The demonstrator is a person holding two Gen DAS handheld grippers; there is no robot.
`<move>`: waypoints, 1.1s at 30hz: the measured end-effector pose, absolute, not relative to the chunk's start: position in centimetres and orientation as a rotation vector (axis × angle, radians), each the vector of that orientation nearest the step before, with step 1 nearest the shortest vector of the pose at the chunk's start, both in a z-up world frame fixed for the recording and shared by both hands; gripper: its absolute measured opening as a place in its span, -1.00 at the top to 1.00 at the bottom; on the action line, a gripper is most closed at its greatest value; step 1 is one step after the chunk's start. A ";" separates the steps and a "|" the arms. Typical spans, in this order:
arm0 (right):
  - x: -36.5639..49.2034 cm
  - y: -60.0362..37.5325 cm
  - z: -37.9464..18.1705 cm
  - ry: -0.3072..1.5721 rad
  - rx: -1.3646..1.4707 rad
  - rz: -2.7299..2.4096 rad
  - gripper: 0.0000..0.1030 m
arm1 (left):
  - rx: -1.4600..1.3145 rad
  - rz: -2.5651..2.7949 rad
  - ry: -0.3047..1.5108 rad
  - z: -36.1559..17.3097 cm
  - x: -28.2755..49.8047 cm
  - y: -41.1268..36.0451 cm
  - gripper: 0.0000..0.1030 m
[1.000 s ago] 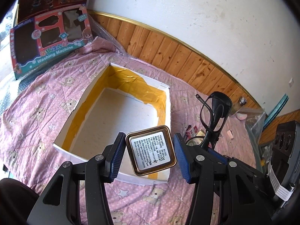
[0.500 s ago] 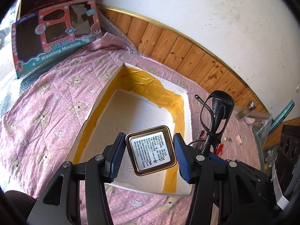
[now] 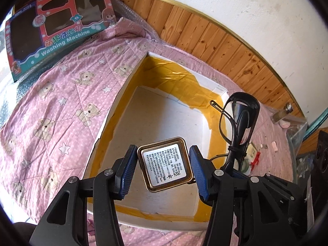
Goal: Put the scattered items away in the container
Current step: 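Carry the gold tin and sunglasses with both grippers over the white box, then open both grippers to drop the tin and sunglasses into the box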
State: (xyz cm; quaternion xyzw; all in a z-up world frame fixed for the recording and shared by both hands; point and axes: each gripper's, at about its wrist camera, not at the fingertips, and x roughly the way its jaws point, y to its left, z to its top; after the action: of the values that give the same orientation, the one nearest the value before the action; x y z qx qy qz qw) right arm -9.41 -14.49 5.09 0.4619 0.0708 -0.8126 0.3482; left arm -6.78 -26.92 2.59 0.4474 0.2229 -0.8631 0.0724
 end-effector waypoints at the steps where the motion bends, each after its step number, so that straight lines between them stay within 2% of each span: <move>1: -9.6 -14.7 4.8 0.193 1.208 -2.098 0.64 | 1.356 -2.587 0.659 2.3 -6.9 -26.9 -0.05; 19: -11.2 -16.2 2.2 0.351 1.305 -2.011 0.64 | 1.577 -2.534 0.544 -1.0 -9.4 -26.1 -0.06; 29: -12.1 -16.9 1.4 0.374 1.340 -1.990 0.63 | 1.624 -2.493 0.559 -1.7 -11.0 -27.0 -0.07; 33: -12.9 -16.7 1.0 0.349 1.370 -1.997 0.59 | 1.631 -2.489 0.514 -1.7 -11.5 -27.0 -0.09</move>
State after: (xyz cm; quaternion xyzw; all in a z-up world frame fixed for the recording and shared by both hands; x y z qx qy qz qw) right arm -12.88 -16.70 0.97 0.5264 0.1341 -0.7673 0.3408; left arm -11.54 -26.99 -1.74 0.5392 0.1699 -0.8227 0.0606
